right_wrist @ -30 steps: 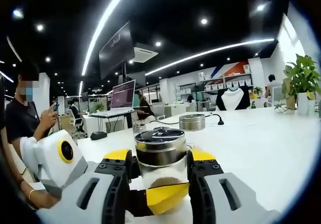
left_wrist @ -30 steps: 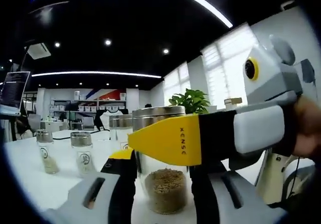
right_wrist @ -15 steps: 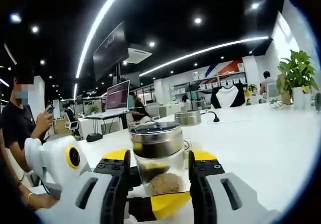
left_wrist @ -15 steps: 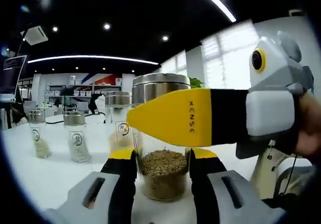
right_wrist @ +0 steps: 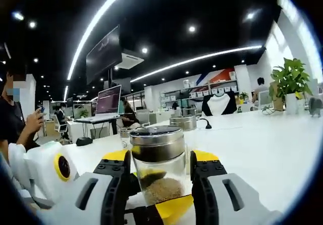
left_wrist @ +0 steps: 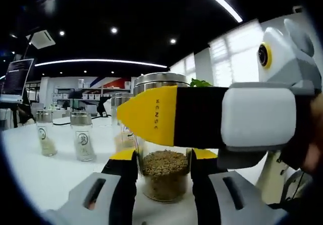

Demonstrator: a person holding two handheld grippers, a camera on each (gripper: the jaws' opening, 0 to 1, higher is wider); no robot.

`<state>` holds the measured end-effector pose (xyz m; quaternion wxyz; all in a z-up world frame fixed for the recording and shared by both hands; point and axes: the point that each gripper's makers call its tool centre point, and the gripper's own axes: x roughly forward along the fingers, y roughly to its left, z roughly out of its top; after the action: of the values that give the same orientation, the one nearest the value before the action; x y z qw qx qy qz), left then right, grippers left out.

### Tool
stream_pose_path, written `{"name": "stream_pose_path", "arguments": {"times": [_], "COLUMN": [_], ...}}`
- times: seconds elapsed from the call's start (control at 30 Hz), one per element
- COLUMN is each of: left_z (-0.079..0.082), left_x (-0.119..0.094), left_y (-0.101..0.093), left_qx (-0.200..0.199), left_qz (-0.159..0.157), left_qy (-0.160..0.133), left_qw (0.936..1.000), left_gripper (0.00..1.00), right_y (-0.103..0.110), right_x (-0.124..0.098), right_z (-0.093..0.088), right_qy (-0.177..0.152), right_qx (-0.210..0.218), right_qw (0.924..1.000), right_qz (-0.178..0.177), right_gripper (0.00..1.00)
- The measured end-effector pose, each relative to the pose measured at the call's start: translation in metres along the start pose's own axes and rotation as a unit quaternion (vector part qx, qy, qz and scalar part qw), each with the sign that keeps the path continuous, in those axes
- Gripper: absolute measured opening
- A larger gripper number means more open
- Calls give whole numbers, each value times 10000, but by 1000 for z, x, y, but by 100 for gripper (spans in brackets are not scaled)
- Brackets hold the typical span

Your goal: Rotate the seasoning bottle until the label or dispensing opening points toward the visible target arrow and the bottle remains upright within the marked orientation range

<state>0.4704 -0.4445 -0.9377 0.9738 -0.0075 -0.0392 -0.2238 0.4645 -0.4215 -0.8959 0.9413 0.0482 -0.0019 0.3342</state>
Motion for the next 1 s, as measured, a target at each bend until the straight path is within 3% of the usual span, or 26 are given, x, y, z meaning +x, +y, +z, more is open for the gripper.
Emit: {"name": "stream_pose_path", "arguments": {"times": [0.43, 0.57, 1.0], "left_z": [1, 0, -2], "left_x": [0, 1, -1], "left_y": [-1, -1, -8], "left_qx": [-12, -7, 129], "left_qz": [31, 2, -521], "left_qy": [40, 52, 186], "left_qw": [10000, 10000, 9984], "left_gripper": [43, 43, 42], "right_y": [-4, -1, 1], "right_x": [6, 7, 1], "right_z": [4, 8, 8], "right_qy": [-20, -96, -83], "right_qx": [-335, -573, -577], "right_qw": [9994, 9983, 9944], "right_qz": [-89, -8, 879], "right_gripper": [45, 40, 40]}}
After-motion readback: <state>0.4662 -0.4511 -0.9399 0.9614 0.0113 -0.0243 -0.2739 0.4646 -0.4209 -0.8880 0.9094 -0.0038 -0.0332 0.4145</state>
